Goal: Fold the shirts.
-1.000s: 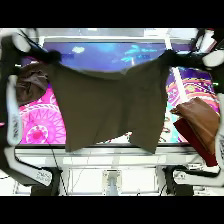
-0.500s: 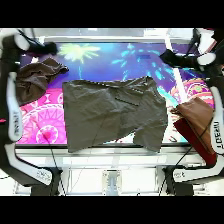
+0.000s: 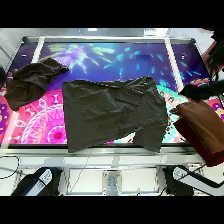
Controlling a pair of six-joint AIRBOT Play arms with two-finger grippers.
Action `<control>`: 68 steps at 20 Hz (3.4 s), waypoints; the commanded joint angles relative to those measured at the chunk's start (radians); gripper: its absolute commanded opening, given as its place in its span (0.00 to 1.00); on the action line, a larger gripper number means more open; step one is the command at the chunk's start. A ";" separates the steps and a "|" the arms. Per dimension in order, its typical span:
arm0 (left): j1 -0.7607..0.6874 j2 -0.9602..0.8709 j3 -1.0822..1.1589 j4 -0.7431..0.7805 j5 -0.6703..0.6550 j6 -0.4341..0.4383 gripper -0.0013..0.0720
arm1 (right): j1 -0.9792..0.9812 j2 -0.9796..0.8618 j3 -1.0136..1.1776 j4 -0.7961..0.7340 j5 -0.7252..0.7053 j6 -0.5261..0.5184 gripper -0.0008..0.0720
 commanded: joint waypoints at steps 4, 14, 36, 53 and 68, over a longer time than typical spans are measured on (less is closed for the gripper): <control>0.052 0.201 -0.649 -0.513 0.078 -0.095 0.81 | -0.087 0.163 -0.514 0.089 0.045 0.000 0.50; 0.052 0.202 -0.729 -0.581 0.138 -0.094 0.82 | -0.214 0.170 -0.719 0.191 -0.326 0.058 0.50; 0.050 0.202 -0.729 -0.598 0.158 -0.072 0.82 | -0.024 0.023 -0.732 0.427 -0.627 0.040 0.19; -0.051 0.202 -1.008 -0.435 0.069 -0.440 0.82 | -0.025 0.087 -0.731 0.745 -0.494 -0.226 0.05; -0.051 0.202 -1.144 -0.544 -0.034 -0.177 0.81 | -0.025 0.087 -0.731 0.912 -0.490 -0.320 0.05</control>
